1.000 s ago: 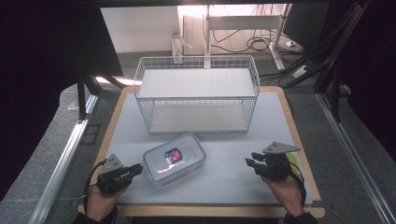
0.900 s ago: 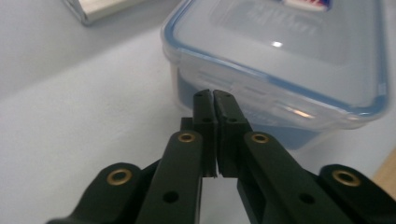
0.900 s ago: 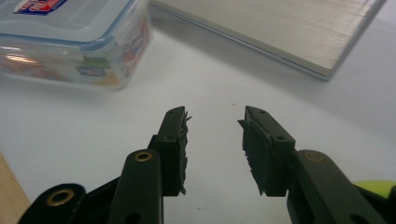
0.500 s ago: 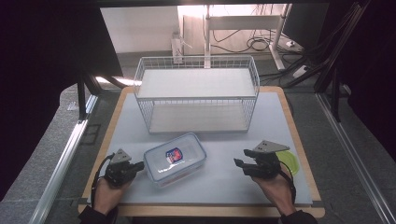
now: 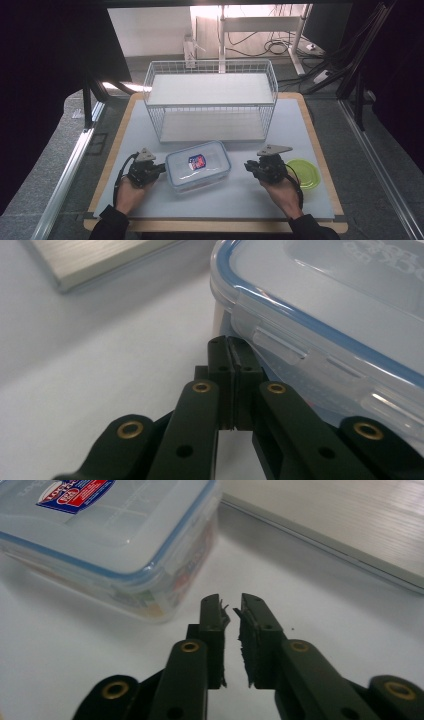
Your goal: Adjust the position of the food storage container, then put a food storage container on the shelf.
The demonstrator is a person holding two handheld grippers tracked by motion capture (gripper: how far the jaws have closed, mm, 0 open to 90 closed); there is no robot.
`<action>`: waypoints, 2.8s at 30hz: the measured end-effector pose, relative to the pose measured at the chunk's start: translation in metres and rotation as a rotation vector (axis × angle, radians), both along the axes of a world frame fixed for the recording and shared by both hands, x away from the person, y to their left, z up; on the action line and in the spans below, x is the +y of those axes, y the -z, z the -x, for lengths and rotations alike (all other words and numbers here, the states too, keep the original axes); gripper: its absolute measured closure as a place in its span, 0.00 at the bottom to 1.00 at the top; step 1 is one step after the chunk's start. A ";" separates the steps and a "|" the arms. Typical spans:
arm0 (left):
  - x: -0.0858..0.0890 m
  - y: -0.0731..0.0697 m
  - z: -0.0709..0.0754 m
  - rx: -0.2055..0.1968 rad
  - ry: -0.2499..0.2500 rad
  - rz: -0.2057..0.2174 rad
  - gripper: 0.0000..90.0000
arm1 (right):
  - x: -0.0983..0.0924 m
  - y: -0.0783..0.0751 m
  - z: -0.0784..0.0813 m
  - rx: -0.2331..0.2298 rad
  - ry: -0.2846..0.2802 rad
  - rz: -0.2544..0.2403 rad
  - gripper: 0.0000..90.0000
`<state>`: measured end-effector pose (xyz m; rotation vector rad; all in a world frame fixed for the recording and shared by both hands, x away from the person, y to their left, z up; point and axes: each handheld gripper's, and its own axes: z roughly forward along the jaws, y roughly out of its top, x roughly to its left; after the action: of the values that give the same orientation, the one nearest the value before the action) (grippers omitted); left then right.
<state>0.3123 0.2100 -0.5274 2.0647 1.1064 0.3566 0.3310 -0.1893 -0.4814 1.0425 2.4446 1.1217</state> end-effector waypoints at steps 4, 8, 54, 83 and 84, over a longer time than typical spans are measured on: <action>-0.010 0.000 -0.013 0.001 0.018 0.012 1.00 | 0.005 0.007 -0.015 0.028 0.021 0.002 0.98; -0.021 0.001 -0.024 0.005 0.042 0.035 1.00 | 0.013 0.012 -0.026 0.035 0.033 0.023 0.98; 0.001 -0.021 0.050 -0.114 0.051 0.049 0.36 | -0.016 -0.014 0.054 -0.088 0.023 0.016 0.58; -0.016 -0.022 0.056 -0.089 0.184 0.073 0.04 | -0.007 0.000 0.050 -0.001 -0.084 -0.054 0.02; -0.017 -0.023 0.054 -0.086 0.187 0.080 0.04 | -0.005 0.001 0.047 0.010 -0.091 -0.052 0.00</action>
<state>0.2582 0.1925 -0.5046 2.0426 0.8551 0.3009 0.2835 -0.1946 -0.4826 0.9622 2.5055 1.2173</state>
